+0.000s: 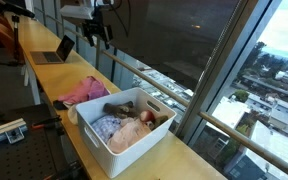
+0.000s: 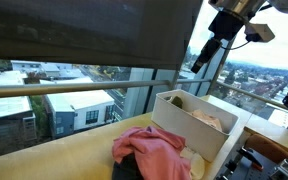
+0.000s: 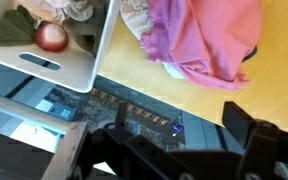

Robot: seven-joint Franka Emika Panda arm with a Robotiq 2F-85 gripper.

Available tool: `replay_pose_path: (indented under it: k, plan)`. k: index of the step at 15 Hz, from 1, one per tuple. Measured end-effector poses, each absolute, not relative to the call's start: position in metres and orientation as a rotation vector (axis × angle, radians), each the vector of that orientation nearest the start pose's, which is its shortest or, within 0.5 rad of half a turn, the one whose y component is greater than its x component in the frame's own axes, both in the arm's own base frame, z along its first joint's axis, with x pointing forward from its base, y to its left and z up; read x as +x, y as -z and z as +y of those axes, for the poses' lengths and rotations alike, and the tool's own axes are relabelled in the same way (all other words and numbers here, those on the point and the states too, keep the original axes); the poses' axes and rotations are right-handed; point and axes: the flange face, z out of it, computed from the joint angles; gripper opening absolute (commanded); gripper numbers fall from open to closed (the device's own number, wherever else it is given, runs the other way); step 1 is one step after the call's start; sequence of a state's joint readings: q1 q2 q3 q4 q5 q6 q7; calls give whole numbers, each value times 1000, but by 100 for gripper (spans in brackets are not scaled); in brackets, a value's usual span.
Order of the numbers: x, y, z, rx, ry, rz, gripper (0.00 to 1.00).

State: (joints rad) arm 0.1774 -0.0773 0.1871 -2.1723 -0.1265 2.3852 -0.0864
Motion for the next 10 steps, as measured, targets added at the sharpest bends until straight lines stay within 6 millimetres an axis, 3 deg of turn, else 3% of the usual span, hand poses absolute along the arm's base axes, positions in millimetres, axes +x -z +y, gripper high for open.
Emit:
replay_pose_path:
  k: [5,7,10]
  plan:
    - [535,-439,95,-3137,460,-679,100]
    - [541,-416,58,-3158,437,-620,100]
    - [546,-368,9,-3183,381,-540,100]
